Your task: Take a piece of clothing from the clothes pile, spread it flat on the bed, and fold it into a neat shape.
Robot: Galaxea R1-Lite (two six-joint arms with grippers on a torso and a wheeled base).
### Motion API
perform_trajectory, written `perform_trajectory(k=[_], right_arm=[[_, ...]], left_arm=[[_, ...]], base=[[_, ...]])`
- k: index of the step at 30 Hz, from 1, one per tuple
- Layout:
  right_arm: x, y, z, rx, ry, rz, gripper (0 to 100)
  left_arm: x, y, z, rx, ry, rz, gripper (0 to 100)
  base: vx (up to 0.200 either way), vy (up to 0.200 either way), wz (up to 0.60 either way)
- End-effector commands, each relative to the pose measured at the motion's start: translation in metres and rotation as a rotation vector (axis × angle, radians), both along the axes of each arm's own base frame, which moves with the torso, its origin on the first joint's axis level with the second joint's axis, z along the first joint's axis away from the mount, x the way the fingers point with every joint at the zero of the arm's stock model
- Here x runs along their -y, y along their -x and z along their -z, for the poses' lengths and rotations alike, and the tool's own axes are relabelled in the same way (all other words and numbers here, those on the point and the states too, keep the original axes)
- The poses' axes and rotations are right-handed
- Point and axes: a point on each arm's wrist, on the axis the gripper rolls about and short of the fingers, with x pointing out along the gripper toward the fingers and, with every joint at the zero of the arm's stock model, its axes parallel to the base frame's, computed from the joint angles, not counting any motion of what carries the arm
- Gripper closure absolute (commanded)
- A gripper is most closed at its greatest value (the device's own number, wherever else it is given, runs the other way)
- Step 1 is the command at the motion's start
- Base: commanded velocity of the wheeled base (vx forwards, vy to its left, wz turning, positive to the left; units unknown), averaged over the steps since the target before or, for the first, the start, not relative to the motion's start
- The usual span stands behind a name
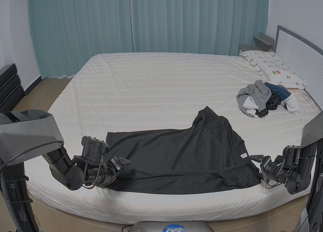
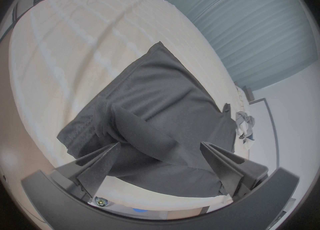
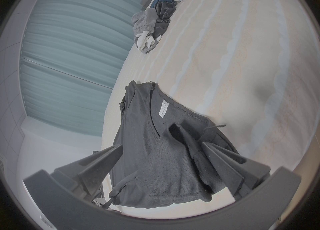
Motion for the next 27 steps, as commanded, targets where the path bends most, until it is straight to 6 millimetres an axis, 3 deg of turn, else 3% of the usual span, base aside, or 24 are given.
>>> perform_trajectory(k=[1,9,17,22,27], right_arm=[[-0.001,0.000,0.001,-0.002,0.000,-0.004,0],[-0.002,0.000,0.001,0.000,0.002,-0.006,0],[-0.002,0.000,0.001,-0.002,0.002,-0.006,0],[-0.002,0.000,0.002,-0.002,0.003,-0.007,0],[-0.002,0.001,0.001,-0.002,0.001,-0.004,0]], left_arm=[[0.005,-0.014,0.003,-0.008,-0.047,0.013,0],[-0.007,-0.047,-0.001,0.041,-0.038,-0.146,0],[-0.013,-0.049,-0.006,0.106,0.074,-0.242,0],[-0.036,-0.061,-0.011,0.158,0.172,-0.368,0],[-0.053,-0.060,-0.014,0.171,0.198,-0.412,0]], base=[[0.000,0.000,0.00],[0.000,0.000,0.00],[0.000,0.000,0.00],[0.000,0.000,0.00],[0.000,0.000,0.00]])
